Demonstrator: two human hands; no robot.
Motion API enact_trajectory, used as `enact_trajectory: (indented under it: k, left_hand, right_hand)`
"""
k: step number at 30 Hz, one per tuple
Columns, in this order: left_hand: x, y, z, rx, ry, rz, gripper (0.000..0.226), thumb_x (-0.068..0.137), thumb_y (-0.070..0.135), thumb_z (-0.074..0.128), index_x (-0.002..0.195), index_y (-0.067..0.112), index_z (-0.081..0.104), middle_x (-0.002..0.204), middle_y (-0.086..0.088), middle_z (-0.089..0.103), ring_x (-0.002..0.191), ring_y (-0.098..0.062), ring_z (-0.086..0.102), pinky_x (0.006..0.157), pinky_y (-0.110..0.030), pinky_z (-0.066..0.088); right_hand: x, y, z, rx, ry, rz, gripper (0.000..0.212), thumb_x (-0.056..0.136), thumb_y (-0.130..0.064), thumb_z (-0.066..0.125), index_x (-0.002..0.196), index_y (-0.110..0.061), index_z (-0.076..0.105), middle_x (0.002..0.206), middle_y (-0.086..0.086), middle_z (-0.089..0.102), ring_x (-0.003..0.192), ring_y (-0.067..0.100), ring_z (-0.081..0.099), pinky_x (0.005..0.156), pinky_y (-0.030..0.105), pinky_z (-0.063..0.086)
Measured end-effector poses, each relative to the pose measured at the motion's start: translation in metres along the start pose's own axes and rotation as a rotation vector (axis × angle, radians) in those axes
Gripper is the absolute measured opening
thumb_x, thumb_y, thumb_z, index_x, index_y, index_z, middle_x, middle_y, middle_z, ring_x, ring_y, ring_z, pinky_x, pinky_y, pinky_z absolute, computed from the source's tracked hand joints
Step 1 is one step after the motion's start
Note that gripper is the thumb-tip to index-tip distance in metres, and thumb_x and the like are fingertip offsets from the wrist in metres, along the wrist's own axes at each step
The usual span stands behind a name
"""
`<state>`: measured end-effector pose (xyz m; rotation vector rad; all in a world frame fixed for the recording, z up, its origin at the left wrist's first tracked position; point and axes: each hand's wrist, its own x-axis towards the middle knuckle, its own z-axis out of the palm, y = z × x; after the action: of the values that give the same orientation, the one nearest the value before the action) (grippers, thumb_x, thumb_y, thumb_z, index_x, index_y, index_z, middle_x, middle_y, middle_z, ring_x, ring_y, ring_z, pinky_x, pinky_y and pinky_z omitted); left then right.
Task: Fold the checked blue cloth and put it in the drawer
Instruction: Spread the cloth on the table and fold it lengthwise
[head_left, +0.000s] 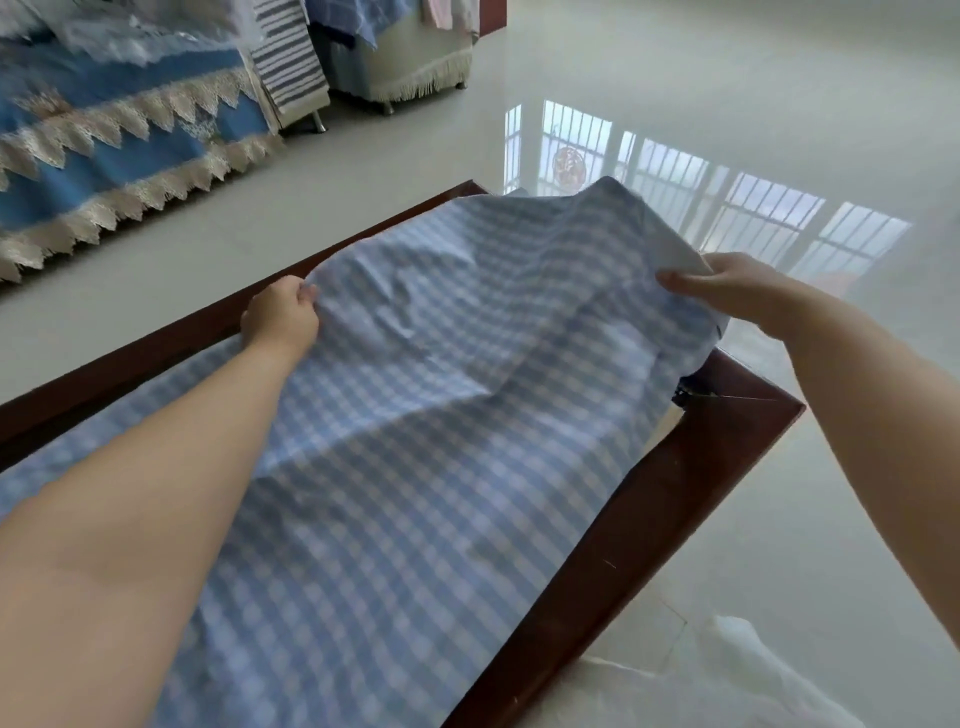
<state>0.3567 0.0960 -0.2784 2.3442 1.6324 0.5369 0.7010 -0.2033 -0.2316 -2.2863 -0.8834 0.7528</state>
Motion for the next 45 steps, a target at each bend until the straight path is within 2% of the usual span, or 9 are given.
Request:
enact_trajectory:
  k: [8,11,14,20,28,32,37,40,45]
  left_hand:
    - [-0.051,0.103,0.033,0.204,-0.342,0.549,0.064,0.095,0.052,0.038,0.150,0.032,0.012,0.159,0.002,0.016,0.145,-0.024,0.017,0.114,-0.048,0.015]
    - [-0.051,0.119,0.044,0.218,-0.458,0.520,0.066,0.093,0.062,0.028,0.150,0.035,0.008,0.160,0.005,0.010,0.146,-0.024,0.012,0.115,-0.050,0.014]
    - [-0.040,0.120,0.045,0.215,-0.554,0.481,0.090,0.075,0.086,0.010,0.150,0.035,0.008,0.160,0.004,0.013,0.146,-0.026,0.013,0.114,-0.056,0.018]
    - [-0.051,0.129,0.051,0.292,-0.585,0.439,0.068,0.092,0.066,0.022,0.150,0.033,0.010,0.160,0.003,0.010,0.145,-0.029,0.010,0.112,-0.058,0.018]
    - [-0.066,0.126,0.074,0.310,-0.553,0.344,0.057,0.096,0.059,0.015,0.149,0.042,0.002,0.160,0.009,-0.011,0.147,-0.020,-0.011,0.114,-0.054,-0.006]
    - [-0.067,0.128,0.072,0.327,-0.558,0.333,0.056,0.096,0.057,0.013,0.149,0.042,0.001,0.160,0.009,-0.011,0.147,-0.019,-0.011,0.115,-0.053,-0.006]
    - [-0.069,0.129,0.071,0.325,-0.550,0.332,0.055,0.097,0.057,0.012,0.149,0.043,0.001,0.160,0.008,-0.011,0.147,-0.019,-0.011,0.115,-0.053,-0.006]
    - [-0.069,0.128,0.068,0.307,-0.561,0.334,0.056,0.097,0.058,0.012,0.149,0.042,0.001,0.160,0.009,-0.011,0.147,-0.019,-0.012,0.115,-0.053,-0.007]
    - [-0.069,0.128,0.068,0.319,-0.569,0.341,0.057,0.096,0.059,0.011,0.149,0.042,-0.002,0.160,0.009,-0.013,0.146,-0.019,-0.014,0.115,-0.053,-0.008]
  right_hand:
    - [-0.014,0.015,-0.001,0.302,0.123,-0.030,0.084,0.066,-0.086,0.038,0.098,-0.016,0.071,0.107,0.007,0.066,0.104,0.027,0.059,0.096,0.042,0.046]
    - [-0.013,0.011,-0.008,0.123,0.154,-0.129,0.041,0.087,-0.051,0.058,0.084,-0.010,0.066,0.077,0.004,0.057,0.075,0.019,0.050,0.065,0.030,0.038]
    - [-0.013,0.001,-0.011,0.218,0.254,-0.245,0.023,0.087,-0.036,0.064,0.094,-0.014,0.060,0.090,0.003,0.058,0.082,0.017,0.052,0.073,0.031,0.041]
    - [-0.029,0.018,0.020,-0.371,0.363,-0.075,0.076,0.077,-0.037,0.069,0.138,-0.025,0.025,0.139,0.010,0.028,0.129,0.031,0.032,0.089,0.045,0.043]
    - [-0.038,0.040,0.048,0.167,0.839,-0.103,0.017,0.092,-0.019,0.056,0.099,-0.005,0.062,0.094,0.008,0.066,0.084,0.022,0.060,0.074,0.028,0.046]
    - [-0.035,0.020,0.033,0.119,0.653,-0.310,0.009,0.089,-0.018,0.062,0.088,-0.011,0.068,0.087,0.007,0.069,0.079,0.016,0.058,0.074,0.026,0.044]
    - [-0.031,-0.002,-0.030,0.489,-0.042,-0.364,0.021,0.095,-0.012,0.053,0.075,-0.018,0.059,0.066,-0.005,0.057,0.061,0.007,0.055,0.062,0.021,0.051]
    - [-0.006,0.005,-0.053,0.764,0.125,-0.161,0.023,0.095,-0.019,0.053,0.074,-0.014,0.057,0.057,-0.005,0.053,0.053,0.008,0.051,0.051,0.019,0.046]
    - [0.028,0.029,-0.019,-0.273,0.226,0.177,0.043,0.099,-0.036,0.042,0.081,0.000,0.056,0.073,0.013,0.052,0.079,0.033,0.056,0.066,0.031,0.040]
